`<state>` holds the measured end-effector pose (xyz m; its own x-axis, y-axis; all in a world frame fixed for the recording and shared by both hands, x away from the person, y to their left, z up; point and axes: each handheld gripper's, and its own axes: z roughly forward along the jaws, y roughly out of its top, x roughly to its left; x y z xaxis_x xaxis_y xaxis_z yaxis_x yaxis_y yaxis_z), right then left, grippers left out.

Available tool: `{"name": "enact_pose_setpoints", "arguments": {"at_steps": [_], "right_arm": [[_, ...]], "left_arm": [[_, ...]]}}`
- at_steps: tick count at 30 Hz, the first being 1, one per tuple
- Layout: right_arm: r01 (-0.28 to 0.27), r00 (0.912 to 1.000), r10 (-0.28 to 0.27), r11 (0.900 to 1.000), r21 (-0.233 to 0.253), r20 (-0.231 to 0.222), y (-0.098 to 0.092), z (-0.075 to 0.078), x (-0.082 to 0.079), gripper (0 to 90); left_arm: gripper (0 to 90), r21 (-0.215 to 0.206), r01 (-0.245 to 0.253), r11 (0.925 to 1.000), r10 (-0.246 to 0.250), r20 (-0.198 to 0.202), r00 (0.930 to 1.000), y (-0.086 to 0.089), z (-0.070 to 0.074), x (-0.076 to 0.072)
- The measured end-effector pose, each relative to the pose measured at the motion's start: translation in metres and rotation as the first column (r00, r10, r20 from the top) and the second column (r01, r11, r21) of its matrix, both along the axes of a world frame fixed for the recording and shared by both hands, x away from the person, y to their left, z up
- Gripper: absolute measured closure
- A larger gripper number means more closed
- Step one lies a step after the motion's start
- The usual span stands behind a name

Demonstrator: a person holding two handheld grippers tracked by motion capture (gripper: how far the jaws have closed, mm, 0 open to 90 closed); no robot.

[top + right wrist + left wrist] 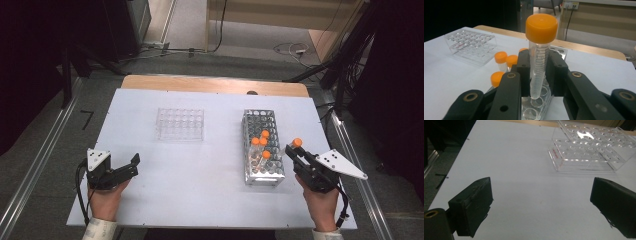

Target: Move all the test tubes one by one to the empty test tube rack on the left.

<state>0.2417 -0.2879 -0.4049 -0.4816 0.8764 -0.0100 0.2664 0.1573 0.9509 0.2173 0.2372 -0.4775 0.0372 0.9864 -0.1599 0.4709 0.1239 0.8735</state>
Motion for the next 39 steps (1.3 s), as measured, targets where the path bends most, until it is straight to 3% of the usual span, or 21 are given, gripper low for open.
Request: {"name": "enact_pose_setpoints", "arguments": {"at_steps": [9,19,29,34,39], "right_arm": [[-0.036,0.9993,0.035,0.999,-0.024,-0.009,-0.002,0.007,-0.025,72.1],[-0.132,0.9911,0.132,0.991,-0.027,-0.020,0.021,0.010,-0.038,72.1],[-0.205,0.9781,0.203,0.978,-0.030,-0.045,0.050,0.004,-0.035,72.1],[-0.245,0.9682,0.242,0.968,-0.043,-0.062,0.074,-0.003,-0.028,72.1],[-0.302,0.9510,0.296,0.952,-0.054,-0.088,0.106,-0.013,-0.017,72.1]], "left_arm": [[4.8,0.003,0.024,0.9997,-0.024,0.009,0.9997,-0.007,0.003,-0.001],[4.8,0.031,0.061,0.9976,-0.062,0.017,0.9979,-0.019,0.007,-0.003],[4.8,0.033,0.108,0.9937,-0.109,0.035,0.9935,-0.033,0.013,-0.006],[4.8,0.030,0.116,0.9927,-0.118,0.035,0.9924,-0.034,0.013,-0.006],[4.6,0.014,0.138,0.9903,-0.138,0.031,0.9899,-0.035,0.013,-0.005]]}}
